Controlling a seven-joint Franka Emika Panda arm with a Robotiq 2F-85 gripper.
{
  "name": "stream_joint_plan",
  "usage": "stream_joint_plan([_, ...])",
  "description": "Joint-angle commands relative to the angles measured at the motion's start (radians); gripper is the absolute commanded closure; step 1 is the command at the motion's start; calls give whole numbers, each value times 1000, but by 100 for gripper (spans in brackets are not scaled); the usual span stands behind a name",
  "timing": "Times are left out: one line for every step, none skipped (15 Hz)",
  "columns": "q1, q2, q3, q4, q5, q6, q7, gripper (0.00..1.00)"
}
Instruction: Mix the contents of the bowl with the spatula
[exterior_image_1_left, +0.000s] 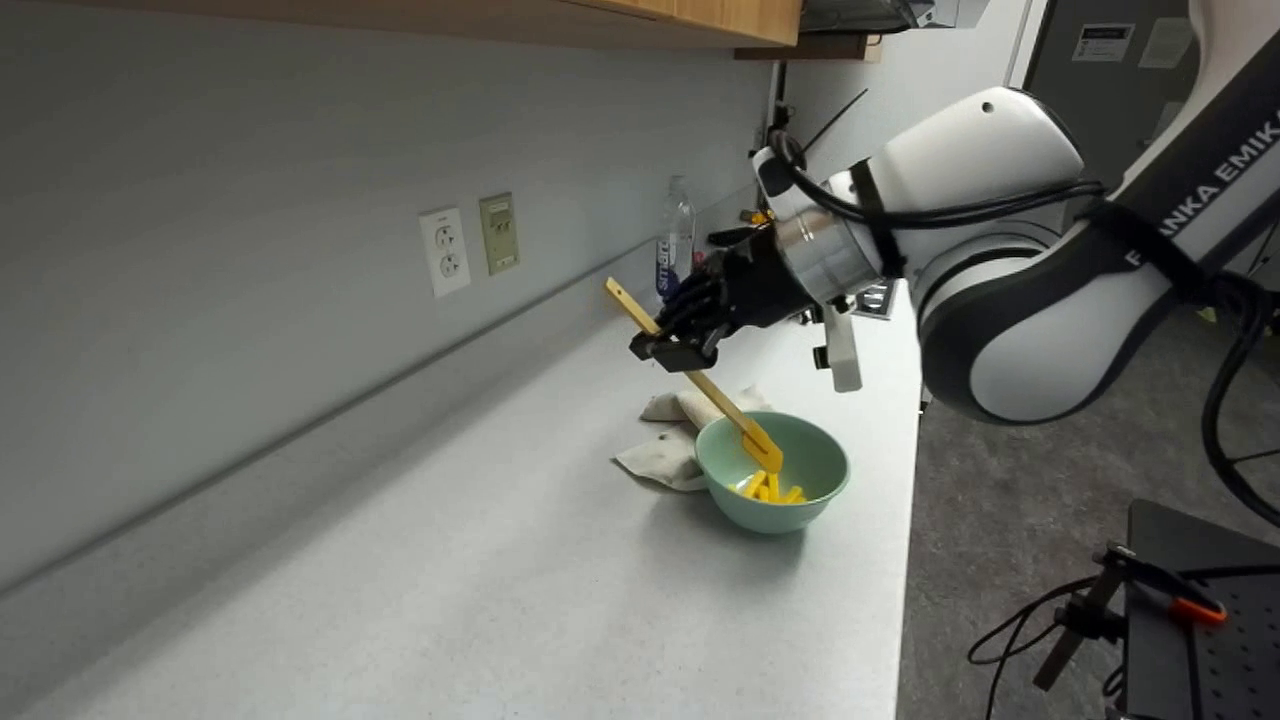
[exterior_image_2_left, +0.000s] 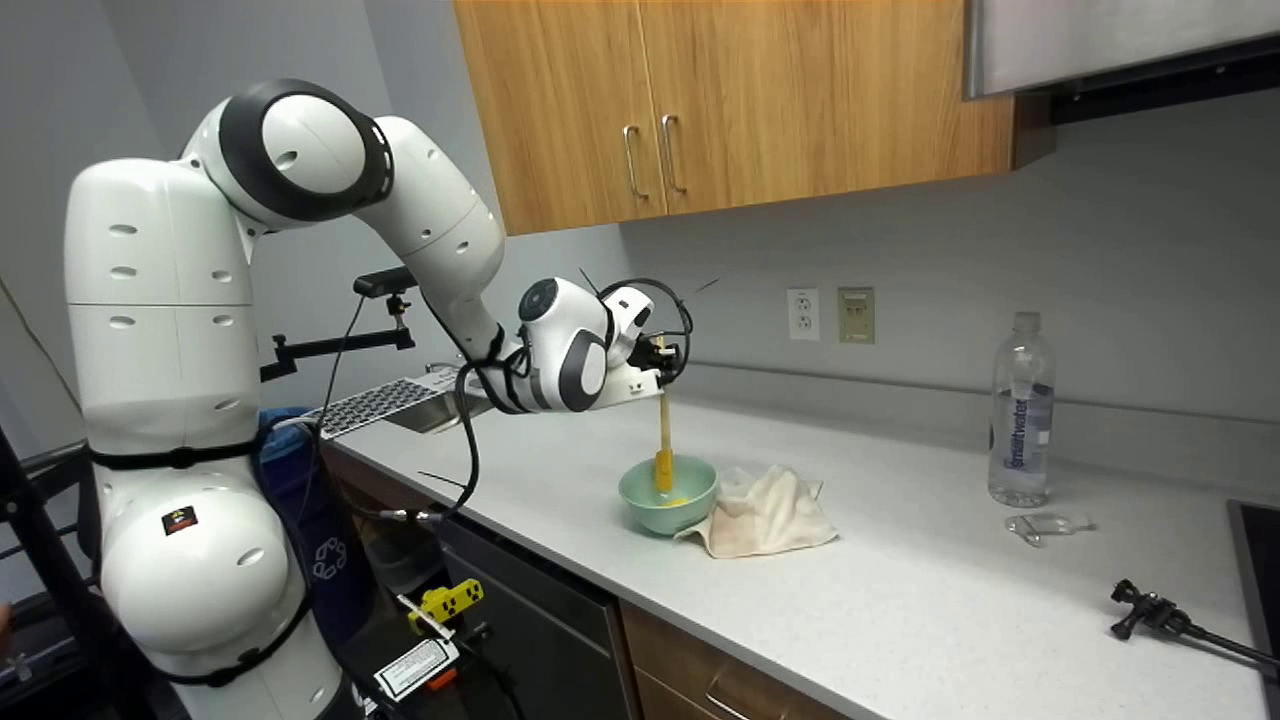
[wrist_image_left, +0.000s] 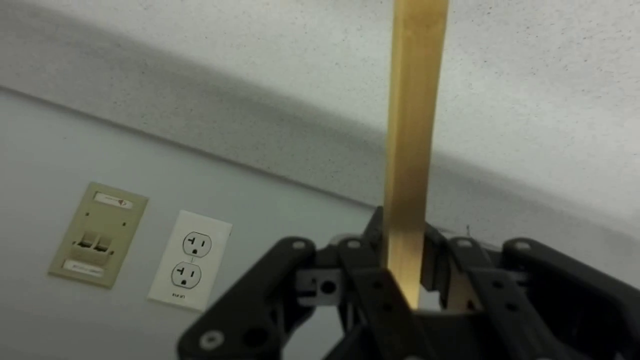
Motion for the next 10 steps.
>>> stream_joint_plan([-22,-34,-2,-112,-3,140,-15,98])
stream_joint_plan([-25,-30,-3,-127,-1,172,-16,98])
stream_joint_plan([-31,-25,-3,-139,-6,202,-16,98])
stream_joint_plan([-36,-20,-4,-147,-6,228,-15,98])
stream_joint_plan([-42,-17,-6,-152,-10,249,-16,98])
stream_joint_plan([-46,-12,-7,-153,-11,266,-16,98])
stream_joint_plan([-53,-5,-8,-151,-16,279,-15,98])
stream_joint_plan([-58,1,-9,-148,-18,291,-13,98])
stream_joint_plan([-64,9,-9,-144,-20,300,-10,98])
stream_joint_plan([-72,19,-10,-138,-22,310,-6,98])
